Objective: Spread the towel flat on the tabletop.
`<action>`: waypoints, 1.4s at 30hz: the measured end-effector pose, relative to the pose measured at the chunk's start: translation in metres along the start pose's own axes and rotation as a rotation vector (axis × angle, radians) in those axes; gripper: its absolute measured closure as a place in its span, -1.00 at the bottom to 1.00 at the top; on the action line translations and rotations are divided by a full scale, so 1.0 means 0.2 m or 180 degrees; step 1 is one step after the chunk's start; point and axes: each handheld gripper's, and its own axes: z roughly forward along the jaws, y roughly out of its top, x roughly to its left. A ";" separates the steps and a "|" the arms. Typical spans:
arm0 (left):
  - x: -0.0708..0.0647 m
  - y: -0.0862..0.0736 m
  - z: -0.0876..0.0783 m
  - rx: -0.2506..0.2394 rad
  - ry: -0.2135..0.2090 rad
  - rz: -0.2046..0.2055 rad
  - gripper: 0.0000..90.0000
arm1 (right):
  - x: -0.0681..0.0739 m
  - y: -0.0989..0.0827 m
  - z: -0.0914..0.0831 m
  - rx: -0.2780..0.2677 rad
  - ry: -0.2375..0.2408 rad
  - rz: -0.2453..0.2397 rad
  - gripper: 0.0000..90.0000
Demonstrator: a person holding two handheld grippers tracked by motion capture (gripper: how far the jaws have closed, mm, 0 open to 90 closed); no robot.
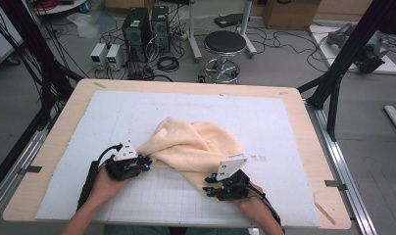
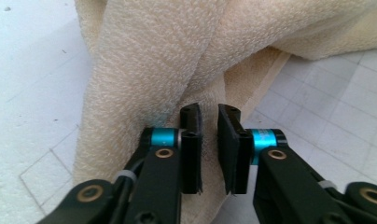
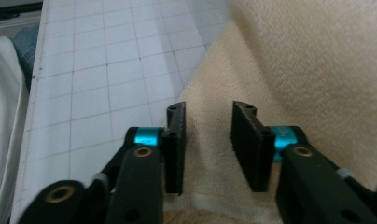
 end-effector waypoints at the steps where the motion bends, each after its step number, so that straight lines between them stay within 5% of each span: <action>1: 0.00 0.00 0.00 0.0007 0.0001 0.0001 0.84 | 0.00 0.00 0.00 0.0000 -0.0017 -0.0003 0.69; 7: 0.01 0.01 -0.04 -0.0062 -0.0082 -0.0049 0.93 | 0.00 0.00 -0.02 -0.0015 0.0011 -0.0005 0.93; 12: 0.02 0.01 -0.14 -0.0206 -0.0140 0.0034 0.93 | -0.01 0.04 -0.11 -0.0430 0.0045 0.0095 0.94; 21: 0.11 0.07 -0.39 -0.0499 -0.0244 0.0140 0.93 | -0.07 0.13 -0.31 -0.0909 -0.0169 0.0133 0.95; 26: 0.15 0.13 -0.53 -0.0591 -0.0152 0.0248 0.93 | -0.10 0.19 -0.42 -0.1113 -0.0317 0.0116 0.95; 29: 0.22 0.14 -0.61 -0.0696 -0.0061 0.0173 0.94 | -0.12 0.22 -0.47 -0.1178 -0.0448 0.0108 0.95; 33: 0.32 0.13 -0.64 -0.0719 0.0005 -0.0010 0.94 | -0.20 0.21 -0.49 -0.1181 -0.0571 0.0304 0.95; 38: 0.36 0.11 -0.49 -0.0506 0.0049 -0.0143 0.91 | -0.29 0.19 -0.34 -0.0759 -0.0658 0.0488 0.95; 42: 0.36 0.08 -0.45 -0.0624 -0.0020 -0.0320 0.60 | -0.35 0.17 -0.27 -0.0682 -0.0716 0.0588 0.95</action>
